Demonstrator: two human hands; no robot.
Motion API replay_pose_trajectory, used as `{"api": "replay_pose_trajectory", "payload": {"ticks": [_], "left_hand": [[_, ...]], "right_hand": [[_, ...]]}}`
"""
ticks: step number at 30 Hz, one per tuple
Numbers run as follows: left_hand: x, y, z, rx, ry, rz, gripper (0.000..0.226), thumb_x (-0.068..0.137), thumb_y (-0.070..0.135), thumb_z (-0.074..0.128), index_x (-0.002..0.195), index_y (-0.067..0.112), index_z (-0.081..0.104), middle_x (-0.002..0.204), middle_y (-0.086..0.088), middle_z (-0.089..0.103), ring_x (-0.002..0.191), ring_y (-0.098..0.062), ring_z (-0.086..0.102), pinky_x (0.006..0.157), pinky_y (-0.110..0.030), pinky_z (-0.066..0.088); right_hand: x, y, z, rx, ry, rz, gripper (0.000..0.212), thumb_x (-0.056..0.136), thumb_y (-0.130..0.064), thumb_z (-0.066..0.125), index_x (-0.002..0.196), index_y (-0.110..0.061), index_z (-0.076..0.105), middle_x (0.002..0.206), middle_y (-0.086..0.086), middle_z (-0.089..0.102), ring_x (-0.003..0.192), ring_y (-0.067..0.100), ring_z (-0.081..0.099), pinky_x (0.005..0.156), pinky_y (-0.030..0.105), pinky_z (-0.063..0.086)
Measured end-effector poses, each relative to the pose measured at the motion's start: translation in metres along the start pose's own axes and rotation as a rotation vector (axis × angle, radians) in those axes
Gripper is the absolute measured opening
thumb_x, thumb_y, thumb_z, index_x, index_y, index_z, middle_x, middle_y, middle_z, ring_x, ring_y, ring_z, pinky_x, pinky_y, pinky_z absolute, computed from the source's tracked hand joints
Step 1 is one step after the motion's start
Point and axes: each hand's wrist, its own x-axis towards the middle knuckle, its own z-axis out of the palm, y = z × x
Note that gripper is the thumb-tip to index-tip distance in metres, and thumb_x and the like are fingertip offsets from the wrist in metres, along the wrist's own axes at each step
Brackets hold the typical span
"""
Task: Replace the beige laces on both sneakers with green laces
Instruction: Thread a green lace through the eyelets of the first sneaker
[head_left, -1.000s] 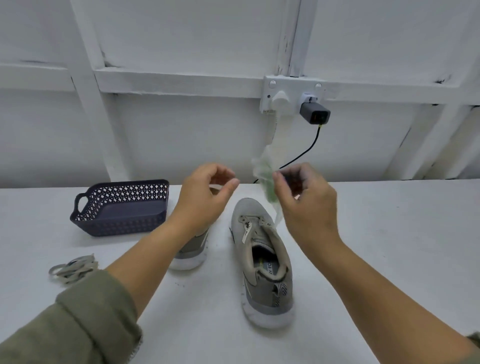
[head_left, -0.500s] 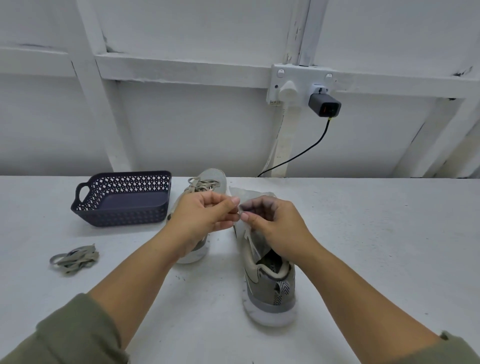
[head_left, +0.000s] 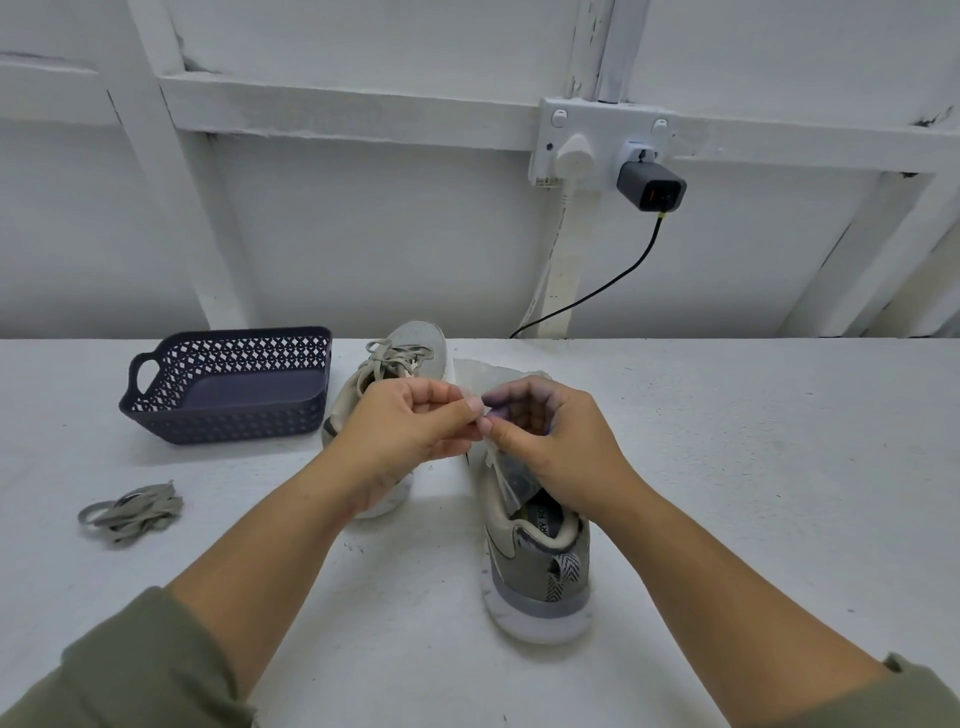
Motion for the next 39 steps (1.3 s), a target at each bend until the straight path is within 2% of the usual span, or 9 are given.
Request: {"api": "replay_pose_trajectory", "payload": {"ticks": [8, 14, 19, 22, 24, 30, 35, 37, 39], "left_hand": [[0.0, -0.004, -0.001, -0.101, -0.014, -0.009, 0.009, 0.09, 0.002, 0.061, 0.096, 0.002, 0.067, 0.08, -0.009, 0.072, 0.076, -0.013, 0.071, 0.065, -0.02, 0.058], [-0.001, -0.003, 0.002, 0.143, 0.003, 0.059, 0.011, 0.094, 0.009, 0.058, 0.088, 0.008, 0.067, 0.075, -0.007, 0.069, 0.075, -0.014, 0.067, 0.061, -0.025, 0.058], [-0.003, -0.007, 0.011, 0.26, 0.049, 0.277, 0.012, 0.095, 0.011, 0.055, 0.087, 0.013, 0.063, 0.079, -0.005, 0.069, 0.078, -0.018, 0.068, 0.064, -0.027, 0.057], [-0.006, -0.005, 0.011, 0.308, 0.107, 0.422, 0.01, 0.095, 0.012, 0.057, 0.088, 0.016, 0.064, 0.079, 0.001, 0.07, 0.076, -0.017, 0.069, 0.066, -0.031, 0.059], [-0.009, -0.003, 0.012, 0.37, 0.144, 0.493, 0.008, 0.094, 0.013, 0.059, 0.088, 0.014, 0.064, 0.078, 0.002, 0.069, 0.071, -0.014, 0.068, 0.066, -0.031, 0.059], [-0.011, 0.002, -0.002, 0.655, 0.271, 0.591, 0.012, 0.092, 0.013, 0.059, 0.08, 0.015, 0.061, 0.072, 0.008, 0.064, 0.061, -0.002, 0.06, 0.056, -0.008, 0.045], [-0.011, -0.002, -0.001, 0.503, 0.176, 0.521, 0.007, 0.092, 0.013, 0.062, 0.087, 0.015, 0.067, 0.076, 0.004, 0.069, 0.068, -0.009, 0.068, 0.066, -0.024, 0.058], [-0.011, -0.005, 0.002, 0.486, 0.154, 0.52, 0.006, 0.091, 0.013, 0.063, 0.09, 0.015, 0.069, 0.078, 0.004, 0.07, 0.073, -0.011, 0.068, 0.069, -0.034, 0.06], [-0.01, -0.007, 0.002, 0.51, 0.151, 0.547, 0.007, 0.091, 0.014, 0.065, 0.089, 0.018, 0.069, 0.078, 0.006, 0.07, 0.076, -0.01, 0.068, 0.069, -0.034, 0.06]], "right_hand": [[-0.003, -0.001, 0.004, -0.054, 0.041, -0.031, 0.028, 0.087, -0.004, 0.065, 0.088, -0.021, 0.043, 0.078, -0.001, 0.059, 0.062, 0.007, 0.05, 0.06, 0.021, 0.044], [-0.006, -0.002, 0.008, -0.33, 0.054, -0.082, 0.03, 0.086, -0.02, 0.057, 0.081, -0.036, 0.031, 0.082, -0.01, 0.057, 0.055, 0.008, 0.043, 0.057, 0.034, 0.041], [-0.005, -0.014, 0.009, -0.533, 0.114, -0.186, 0.028, 0.087, -0.01, 0.06, 0.104, -0.023, 0.044, 0.086, 0.001, 0.056, 0.07, 0.009, 0.053, 0.061, 0.015, 0.042], [-0.004, -0.016, 0.012, -0.775, 0.24, -0.392, 0.008, 0.087, -0.014, 0.06, 0.094, -0.009, 0.061, 0.082, 0.003, 0.059, 0.071, 0.016, 0.055, 0.062, 0.026, 0.047], [-0.005, -0.017, 0.013, -0.823, 0.261, -0.432, 0.006, 0.086, -0.014, 0.06, 0.085, -0.008, 0.062, 0.078, 0.004, 0.058, 0.068, 0.019, 0.054, 0.058, 0.028, 0.046], [0.0, -0.025, -0.004, -0.703, 0.27, -0.236, 0.012, 0.079, -0.007, 0.063, 0.074, -0.016, 0.056, 0.067, -0.009, 0.052, 0.061, 0.006, 0.05, 0.056, 0.012, 0.037], [-0.009, -0.031, -0.001, -0.48, 0.058, -0.089, 0.013, 0.089, -0.031, 0.066, 0.093, -0.019, 0.068, 0.078, -0.014, 0.066, 0.071, -0.007, 0.061, 0.064, 0.006, 0.045], [-0.011, -0.029, 0.003, -0.492, 0.05, -0.12, 0.016, 0.088, -0.03, 0.068, 0.097, -0.016, 0.07, 0.081, -0.013, 0.069, 0.073, -0.003, 0.064, 0.068, 0.01, 0.05], [-0.012, -0.027, 0.003, -0.568, 0.088, -0.158, 0.013, 0.087, -0.022, 0.068, 0.096, -0.014, 0.072, 0.079, -0.011, 0.068, 0.072, 0.001, 0.065, 0.069, 0.013, 0.053]]}}
